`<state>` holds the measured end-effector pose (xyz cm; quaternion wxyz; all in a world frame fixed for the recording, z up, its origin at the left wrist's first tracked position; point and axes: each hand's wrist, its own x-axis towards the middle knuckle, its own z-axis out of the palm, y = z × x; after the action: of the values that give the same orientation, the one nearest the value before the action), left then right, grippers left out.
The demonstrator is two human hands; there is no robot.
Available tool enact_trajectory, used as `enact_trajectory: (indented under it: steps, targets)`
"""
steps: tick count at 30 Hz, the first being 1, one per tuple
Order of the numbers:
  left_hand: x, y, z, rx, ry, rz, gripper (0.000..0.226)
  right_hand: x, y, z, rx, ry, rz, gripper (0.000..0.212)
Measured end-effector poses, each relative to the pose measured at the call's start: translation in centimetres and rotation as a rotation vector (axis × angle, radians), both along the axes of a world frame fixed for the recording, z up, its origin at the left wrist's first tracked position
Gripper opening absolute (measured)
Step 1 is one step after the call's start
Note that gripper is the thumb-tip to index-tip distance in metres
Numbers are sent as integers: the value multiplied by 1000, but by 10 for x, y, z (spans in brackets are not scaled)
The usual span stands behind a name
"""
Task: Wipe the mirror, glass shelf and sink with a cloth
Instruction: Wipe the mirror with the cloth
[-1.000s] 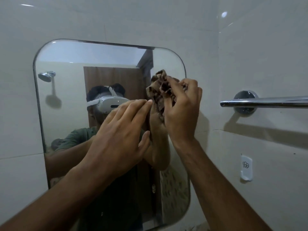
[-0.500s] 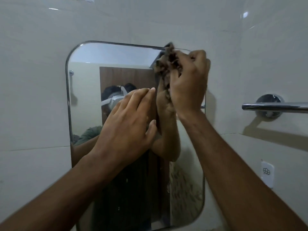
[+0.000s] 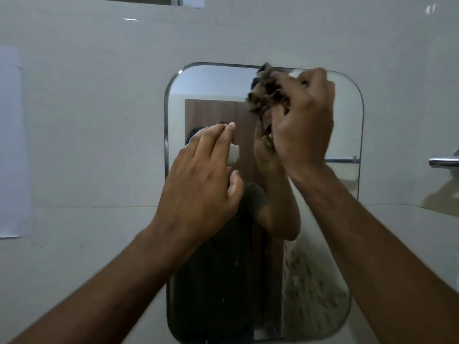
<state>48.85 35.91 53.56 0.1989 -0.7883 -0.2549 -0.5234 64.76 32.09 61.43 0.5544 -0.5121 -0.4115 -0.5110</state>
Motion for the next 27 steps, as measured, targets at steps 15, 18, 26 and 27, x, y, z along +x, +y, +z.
enact_trajectory:
  steps: [15,18,26,27]
  targets:
    - [-47,5,-12,-32,4,165,69,-55,24,2,-58,-131,7,31]
    - [-50,2,-12,-33,-14,164,67,-79,39,-16,-177,-298,-12,28]
    - [-60,7,-18,-62,-12,190,69,-67,46,16,-2,-201,84,29]
    - [-60,8,-20,-67,-13,189,69,-69,47,18,-1,-200,78,29]
